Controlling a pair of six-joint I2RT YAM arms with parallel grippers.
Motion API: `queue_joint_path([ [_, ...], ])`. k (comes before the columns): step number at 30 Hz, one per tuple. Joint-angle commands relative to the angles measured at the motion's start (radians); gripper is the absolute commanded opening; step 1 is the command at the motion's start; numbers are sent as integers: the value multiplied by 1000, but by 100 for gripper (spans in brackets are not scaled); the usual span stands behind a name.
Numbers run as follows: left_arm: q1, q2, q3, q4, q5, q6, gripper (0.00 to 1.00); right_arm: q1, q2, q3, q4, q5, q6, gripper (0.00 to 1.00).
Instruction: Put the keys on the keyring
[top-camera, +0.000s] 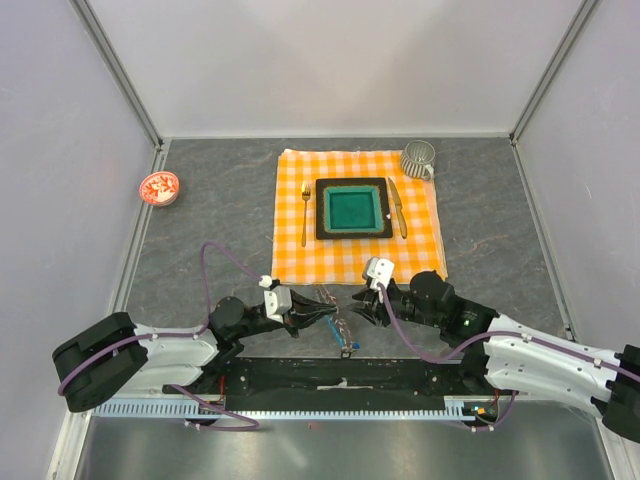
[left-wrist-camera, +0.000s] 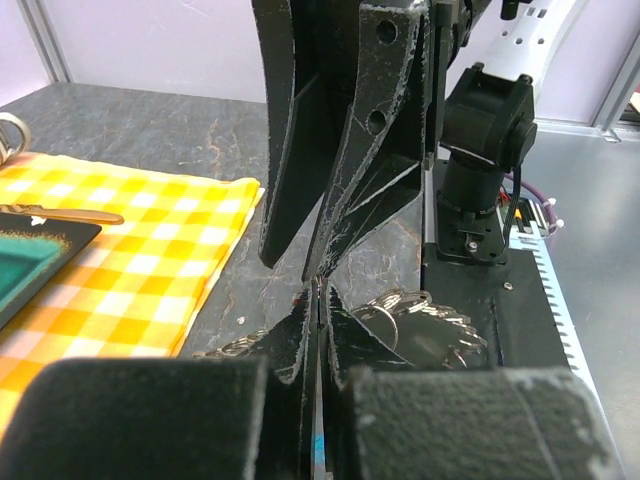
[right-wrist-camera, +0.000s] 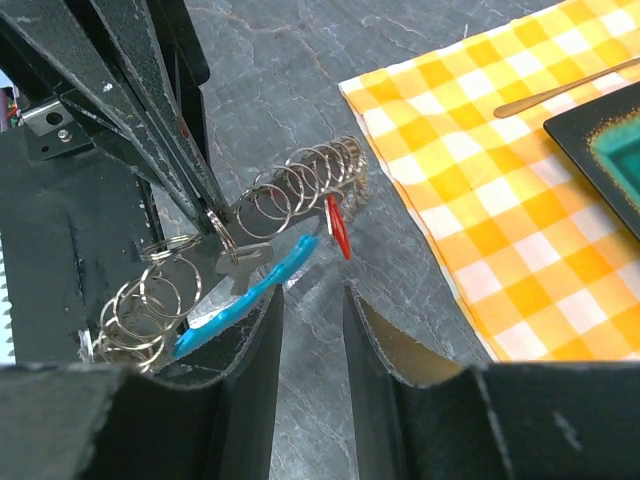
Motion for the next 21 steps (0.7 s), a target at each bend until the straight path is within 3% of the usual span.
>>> queue_joint_path([
  [1, -4, -21, -42, 387, 24, 37, 2, -6, 22, 49, 54, -75, -40, 38],
  [21, -6, 4, -19, 377, 49, 33, 2, -6, 84, 36, 191, -230, -17, 37],
])
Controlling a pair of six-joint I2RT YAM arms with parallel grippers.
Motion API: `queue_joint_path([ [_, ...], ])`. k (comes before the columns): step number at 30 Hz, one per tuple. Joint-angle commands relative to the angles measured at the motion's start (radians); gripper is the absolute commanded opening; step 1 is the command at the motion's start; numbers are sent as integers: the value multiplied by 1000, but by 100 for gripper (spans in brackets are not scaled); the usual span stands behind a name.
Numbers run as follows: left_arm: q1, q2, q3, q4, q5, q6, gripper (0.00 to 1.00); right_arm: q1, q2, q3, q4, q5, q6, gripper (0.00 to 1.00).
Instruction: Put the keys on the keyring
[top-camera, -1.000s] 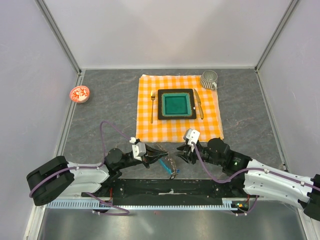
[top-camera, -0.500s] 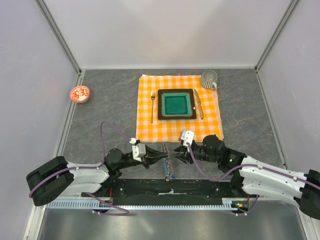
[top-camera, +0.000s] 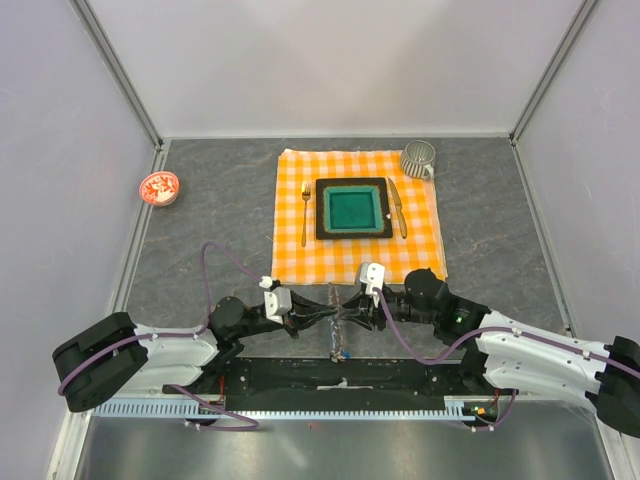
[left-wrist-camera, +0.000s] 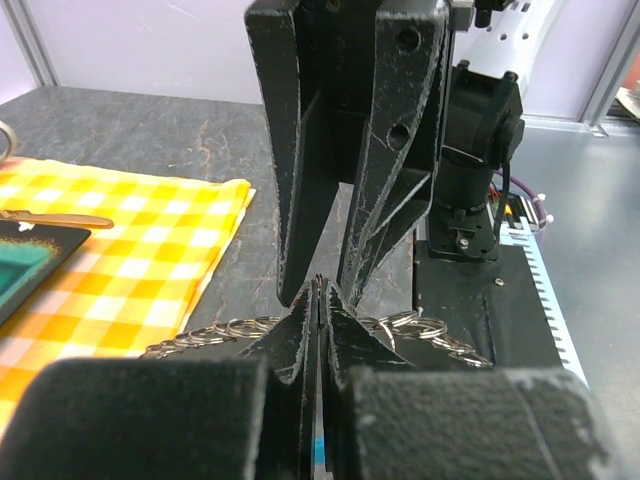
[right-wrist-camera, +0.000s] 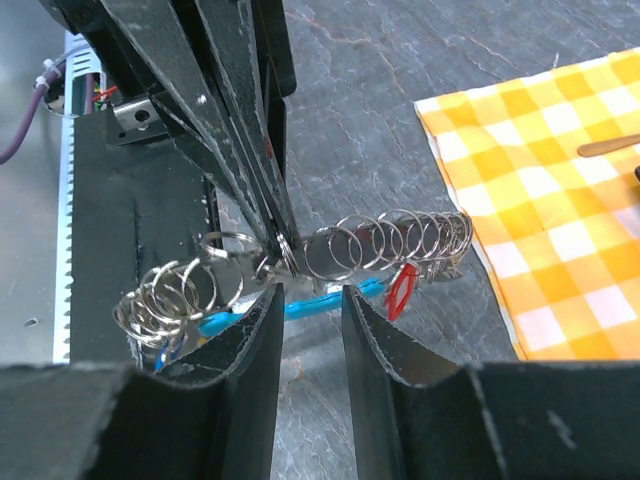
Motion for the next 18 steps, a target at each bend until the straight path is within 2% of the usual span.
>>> queue_joint_path([
  [1, -5, 3, -19, 372, 19, 33, 2, 2, 9, 35, 110, -65, 5, 37],
  [6, -5, 1, -19, 374, 7, 33, 2, -1, 18, 38, 126, -109, 14, 33],
  [9, -5, 1, -16, 378, 22, 30, 2, 0, 24, 32, 133, -77, 16, 33],
  [18, -5, -26, -23, 392, 32, 25, 2, 0, 31, 27, 127, -66, 10, 15],
])
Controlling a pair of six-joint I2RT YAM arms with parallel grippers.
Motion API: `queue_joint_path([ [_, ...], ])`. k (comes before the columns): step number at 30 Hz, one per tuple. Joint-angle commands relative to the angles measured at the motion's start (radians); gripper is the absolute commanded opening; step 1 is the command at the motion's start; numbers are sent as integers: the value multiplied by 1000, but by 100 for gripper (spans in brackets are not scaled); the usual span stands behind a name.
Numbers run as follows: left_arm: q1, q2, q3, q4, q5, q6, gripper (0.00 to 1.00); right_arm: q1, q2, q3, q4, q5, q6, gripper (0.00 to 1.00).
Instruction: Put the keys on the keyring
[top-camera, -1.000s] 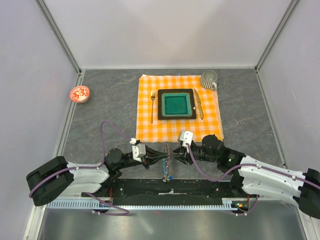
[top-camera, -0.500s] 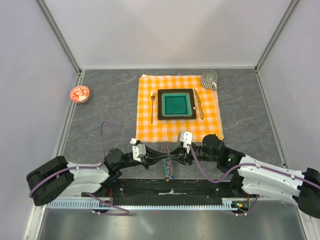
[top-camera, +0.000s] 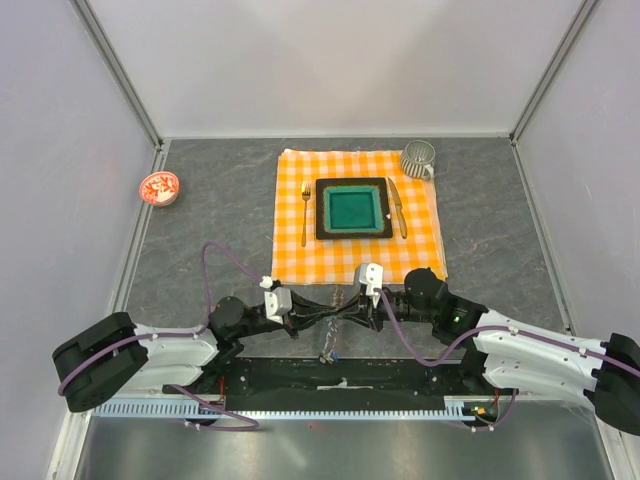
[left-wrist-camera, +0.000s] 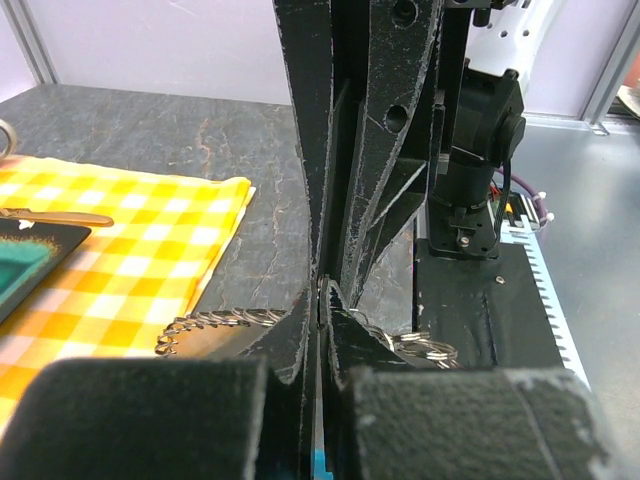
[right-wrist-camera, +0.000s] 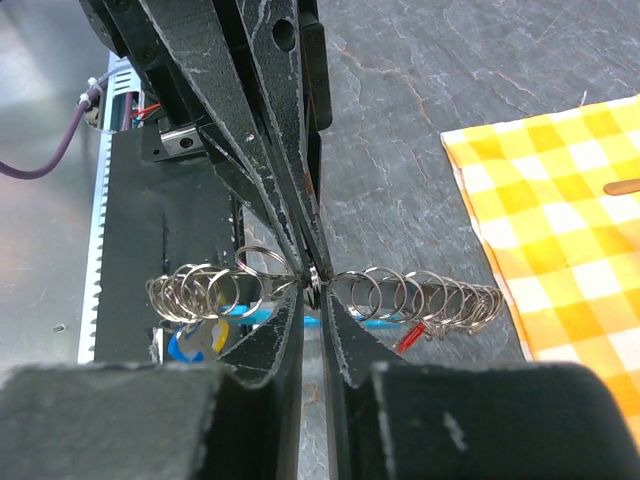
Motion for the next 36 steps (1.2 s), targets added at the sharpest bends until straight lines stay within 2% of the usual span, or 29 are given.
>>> queue_joint_path([
  [1, -5, -31, -24, 398, 23, 25, 2, -2, 4, 27, 49, -1, -3, 14],
  [9, -5, -39, -25, 398, 23, 25, 2, 0, 2, 32, 32, -4, -13, 12],
  [13, -7, -42, -23, 400, 24, 24, 2, 1, 10, 35, 34, -9, -13, 7],
  [15, -5, -45, -26, 398, 21, 25, 2, 0, 15, 38, 26, -12, -16, 0],
  [18, -5, -57, -35, 395, 0, 32, 2, 0, 15, 56, -20, -2, -25, 0],
  [20, -5, -80, -38, 342, -16, 50, 8, 0, 7, 88, -90, 31, -43, 0],
  [21, -5, -98, -35, 308, -32, 55, 15, 0, 5, 105, -121, 47, -52, 0],
  [22, -5, -121, -31, 191, -40, 58, 27, 0, 2, 123, -156, 76, -74, 0],
  [23, -5, -187, -20, 115, -48, 70, 31, 0, 2, 165, -226, 90, -88, 0],
  [24, -7, -226, 18, -1, -61, 77, 35, 0, 4, 186, -270, 100, -100, 0],
  [25, -5, -270, 47, -232, -72, 87, 39, 0, 14, 237, -310, 120, -132, 0],
  [26, -5, -331, 78, -357, -84, 119, 40, 0, 24, 264, -390, 129, -144, 0],
  [29, -7, -390, 149, -581, -149, 168, 45, 6, 83, 383, -539, 172, -192, 0],
  [32, -7, -435, 170, -685, -164, 200, 47, 29, 152, 478, -655, 240, -245, 0],
  [36, -5, -436, 167, -703, -172, 203, 48, 56, 225, 570, -762, 297, -301, 0],
])
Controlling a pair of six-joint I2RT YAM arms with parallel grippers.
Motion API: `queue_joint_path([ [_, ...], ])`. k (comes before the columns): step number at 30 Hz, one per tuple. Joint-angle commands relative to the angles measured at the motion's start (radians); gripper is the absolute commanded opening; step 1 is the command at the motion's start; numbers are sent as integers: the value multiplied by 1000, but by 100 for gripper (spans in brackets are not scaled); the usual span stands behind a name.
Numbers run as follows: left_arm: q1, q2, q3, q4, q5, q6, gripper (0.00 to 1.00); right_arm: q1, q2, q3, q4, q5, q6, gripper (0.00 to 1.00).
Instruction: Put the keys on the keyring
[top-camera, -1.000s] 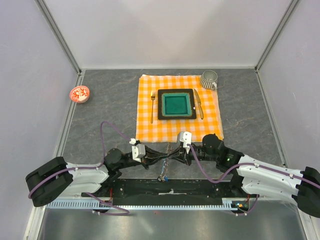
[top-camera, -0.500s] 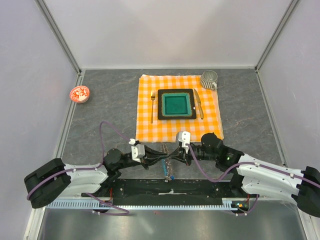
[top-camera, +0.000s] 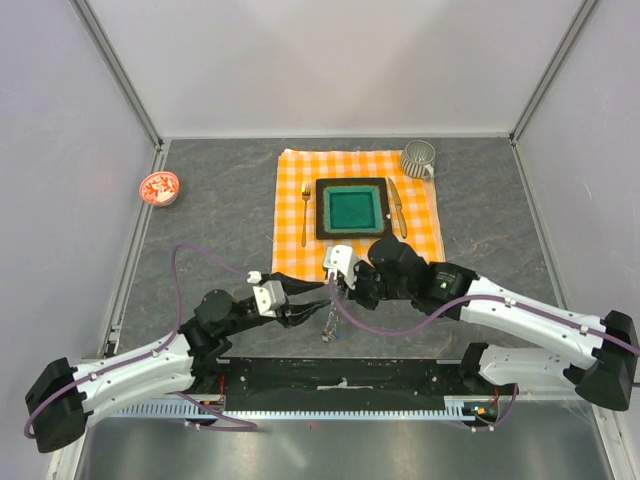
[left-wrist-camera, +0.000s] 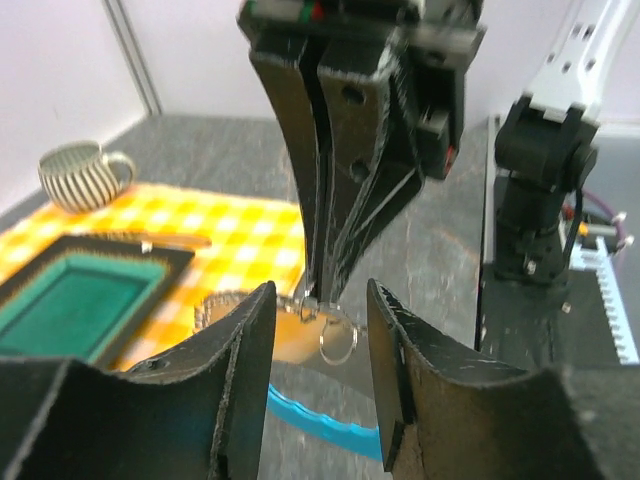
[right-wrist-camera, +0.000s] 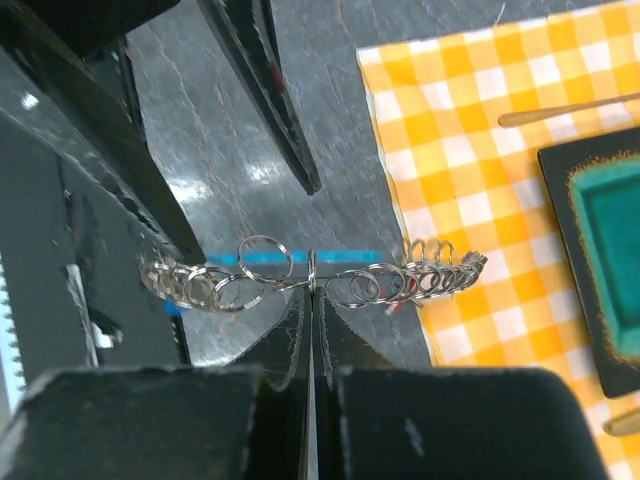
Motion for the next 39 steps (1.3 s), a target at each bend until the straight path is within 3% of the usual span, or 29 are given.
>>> queue_joint_path([
  [1, -4, 1, 20, -138, -49, 65, 48, 24, 57, 121, -165, 85, -101, 0],
  [18, -4, 159, -20, 80, 43, -16, 48, 98, 152, 217, -247, 26, -191, 0],
  [39, -6, 266, 37, 60, 141, -42, 35, 121, 149, 189, -207, 23, -196, 0],
])
